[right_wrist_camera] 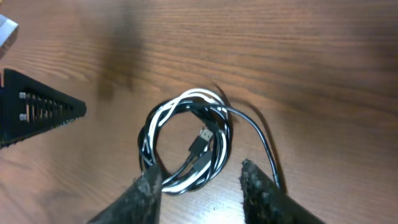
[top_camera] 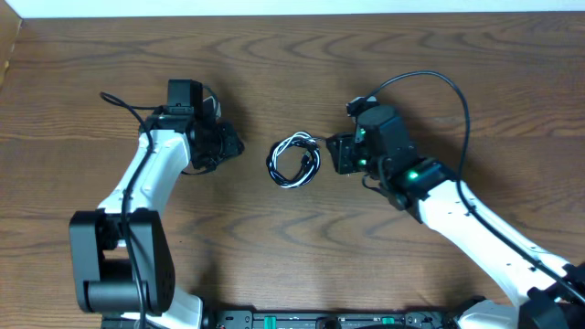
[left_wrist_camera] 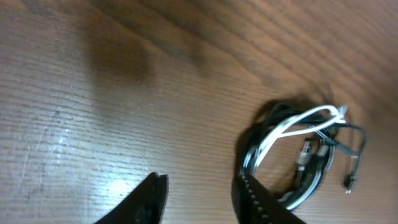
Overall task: Untangle cables
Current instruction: 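Raise both arms and move grippers toward the cable bundle, then lower both grippers onto the black and white cable bundle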
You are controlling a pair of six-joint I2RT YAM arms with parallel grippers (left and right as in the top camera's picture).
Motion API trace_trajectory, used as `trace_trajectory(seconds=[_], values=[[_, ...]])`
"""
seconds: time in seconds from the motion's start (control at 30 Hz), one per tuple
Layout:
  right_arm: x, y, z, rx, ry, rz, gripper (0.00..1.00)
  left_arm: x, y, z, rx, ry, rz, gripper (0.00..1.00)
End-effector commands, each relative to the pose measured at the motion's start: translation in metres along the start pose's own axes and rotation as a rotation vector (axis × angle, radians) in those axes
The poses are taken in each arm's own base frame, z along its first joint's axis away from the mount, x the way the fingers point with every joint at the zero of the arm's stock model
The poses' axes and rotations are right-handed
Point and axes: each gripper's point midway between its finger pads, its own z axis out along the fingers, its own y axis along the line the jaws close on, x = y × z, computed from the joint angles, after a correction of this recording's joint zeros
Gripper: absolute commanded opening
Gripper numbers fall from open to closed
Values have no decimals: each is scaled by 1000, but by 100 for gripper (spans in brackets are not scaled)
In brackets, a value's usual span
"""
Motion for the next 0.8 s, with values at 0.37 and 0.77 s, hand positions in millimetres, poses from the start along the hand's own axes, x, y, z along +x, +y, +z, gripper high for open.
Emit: trace_trajectory(seconds=[0.37,0.77], values=[[40,-21,64,119,84,122,43,15,12,14,-26,47,-33,44],[63,-24,103,116,106,126,31,18,5,24,15,33,-7,36]])
